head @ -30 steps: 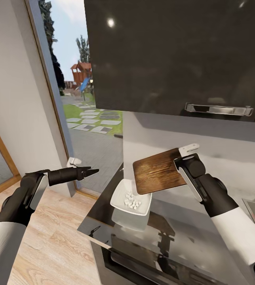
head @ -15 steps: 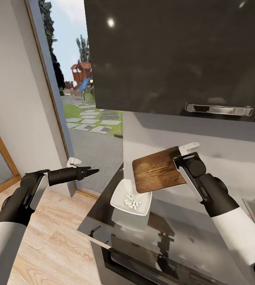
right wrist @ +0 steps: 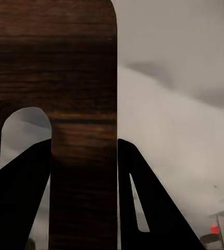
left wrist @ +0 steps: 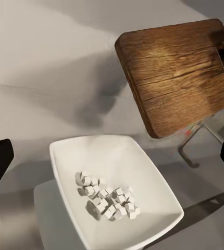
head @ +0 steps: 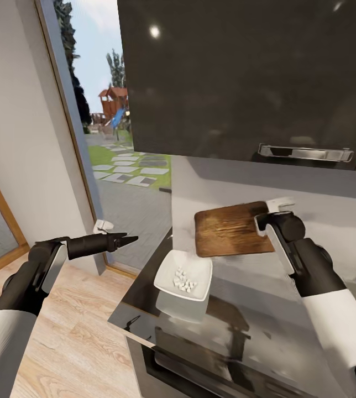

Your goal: In the kitchen, take the Vidalia onion out of the sink, dice it on the chopping board with the paring knife, put the diced onion into the bowl on the countertop, then place both the paring knife and the chopping board into the sink.

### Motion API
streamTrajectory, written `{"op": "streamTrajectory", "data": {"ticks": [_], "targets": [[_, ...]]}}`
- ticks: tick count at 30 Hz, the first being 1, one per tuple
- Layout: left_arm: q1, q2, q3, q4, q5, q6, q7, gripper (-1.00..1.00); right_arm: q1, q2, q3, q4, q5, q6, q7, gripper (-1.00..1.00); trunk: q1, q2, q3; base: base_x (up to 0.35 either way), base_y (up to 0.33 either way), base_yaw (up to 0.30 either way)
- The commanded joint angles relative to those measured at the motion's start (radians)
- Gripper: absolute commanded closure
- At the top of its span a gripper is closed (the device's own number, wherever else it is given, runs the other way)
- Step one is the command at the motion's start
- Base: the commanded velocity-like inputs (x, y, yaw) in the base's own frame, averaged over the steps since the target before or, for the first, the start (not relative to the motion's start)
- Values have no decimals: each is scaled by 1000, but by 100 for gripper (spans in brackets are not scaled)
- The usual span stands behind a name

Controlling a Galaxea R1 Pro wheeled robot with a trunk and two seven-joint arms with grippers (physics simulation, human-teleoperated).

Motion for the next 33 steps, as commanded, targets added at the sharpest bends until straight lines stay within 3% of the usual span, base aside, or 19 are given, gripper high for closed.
{"op": "streamTrajectory", "data": {"ticks": [1,6,12,22,33], "targets": [[-1,0,0,0,4,7,-1,-100,-1,-2,-19,0,-16,3,2,100,1,-2,-2,0,0,0],[-1,0,0,0,4,7,-1,-100,-1,-10,-89,0,-16,6,55,100,1,-2,-2,0,0,0],[-1,0,0,0,4,6,-1,-100,-1,-49,-168,0,-17,9,75,100,1,-2,-2,0,0,0],[-1,-1,-1,-4,4,5,-1,-100,-1,-138,-210,39,-19,13,118,100,1,-2,-2,0,0,0],[-1,-33,-3,-9,4,5,0,-100,-1,-188,-290,226,-19,11,138,100,1,-2,-2,0,0,0]]}}
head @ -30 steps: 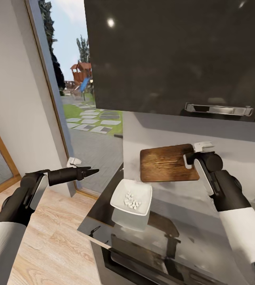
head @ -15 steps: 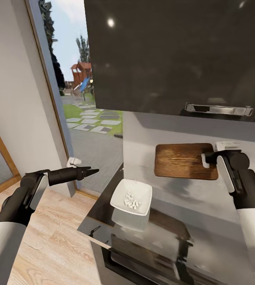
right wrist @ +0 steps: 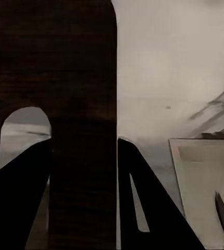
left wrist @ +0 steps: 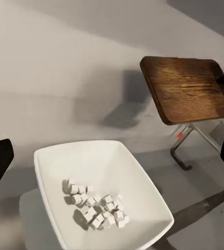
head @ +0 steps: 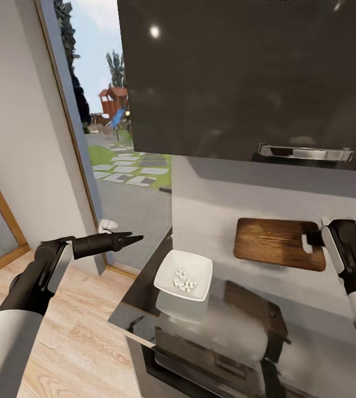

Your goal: In the kitchen, take the Vidalia onion out of the sink, dice it on the chopping board with the paring knife, put the diced onion into the bowl on the countertop, then place both the paring knife and the chopping board into the sink.

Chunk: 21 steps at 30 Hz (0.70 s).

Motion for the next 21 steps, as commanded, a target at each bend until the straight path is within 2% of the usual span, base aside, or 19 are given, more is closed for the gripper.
{"op": "streamTrajectory", "data": {"ticks": [1,10,21], "targets": [[-1,-2,0,0,5,6,0,-100,-1,-7,-4,23,-17,2,4,100,1,-2,-2,0,0,0],[-1,-12,0,-2,4,6,0,-100,-1,-57,-12,136,-17,3,104,100,1,-2,-2,0,-27,0],[-1,-24,0,-12,4,6,0,-100,-1,-87,-14,176,-17,5,126,100,1,-2,-2,-58,-166,0]]}}
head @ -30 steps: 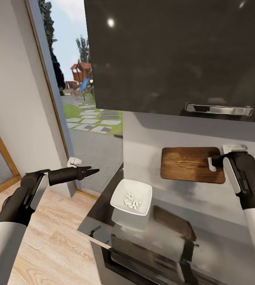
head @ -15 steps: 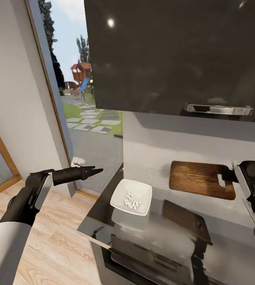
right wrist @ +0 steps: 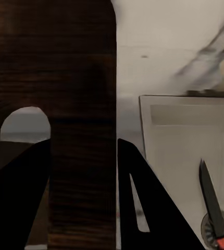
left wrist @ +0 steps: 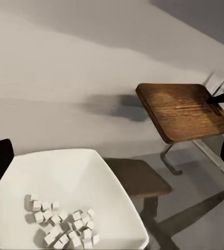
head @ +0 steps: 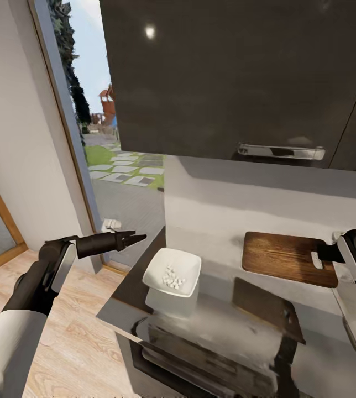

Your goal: In the kitchen, take the Vidalia onion out of the sink, dice it on the chopping board with the paring knife, put the diced onion into the bowl on the countertop, then place both the paring knife and the chopping board into the sink.

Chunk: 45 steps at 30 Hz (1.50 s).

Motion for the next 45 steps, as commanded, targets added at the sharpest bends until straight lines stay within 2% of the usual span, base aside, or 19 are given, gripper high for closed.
{"op": "streamTrajectory", "data": {"ticks": [1,8,23,45], "targets": [[-1,0,0,-2,4,7,0,-100,-1,-1,0,0,-11,3,-8,100,0,-3,-2,-145,-245,0],[-1,0,1,-9,5,7,0,-100,-1,-3,-1,0,-11,4,-8,100,0,-3,-2,-110,-175,0],[-1,0,2,-9,4,7,1,-100,-1,-4,-2,1,-11,4,-8,100,0,-3,-2,-8,-13,-11],[-1,0,3,-9,5,7,6,-100,-1,-4,-6,1,-13,4,-7,100,0,-3,-2,0,0,-197]]}}
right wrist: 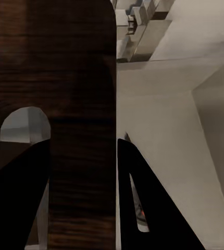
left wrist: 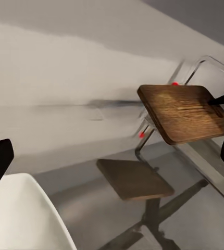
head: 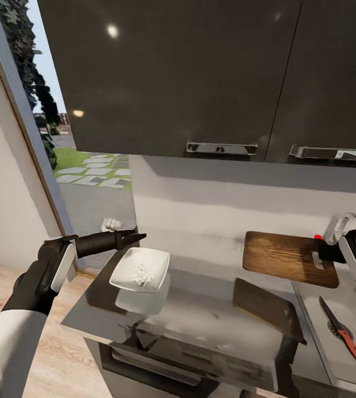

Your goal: In the kitchen, take the Vidalia onion out of the sink, dice it on the chopping board with the paring knife, put the diced onion into the bowl on the countertop, then place both the paring knife and the chopping board into the sink.

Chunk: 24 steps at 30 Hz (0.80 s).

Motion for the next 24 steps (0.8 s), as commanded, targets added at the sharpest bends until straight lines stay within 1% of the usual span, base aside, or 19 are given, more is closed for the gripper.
{"op": "streamTrajectory", "data": {"ticks": [1,12,17,24], "targets": [[-1,0,0,0,4,7,1,-100,-1,0,0,-1,-11,3,-8,100,1,-2,-2,0,0,-32],[-1,0,0,0,4,7,8,-100,-1,1,-3,0,-14,3,-9,100,1,-2,-2,0,0,-17],[-1,0,0,0,4,7,8,-100,-1,1,-3,0,-15,3,-9,100,1,-2,-2,0,0,-207],[-1,0,0,0,4,7,8,-100,-1,1,-3,0,-15,3,-9,100,1,-2,-2,0,0,-286]]}}
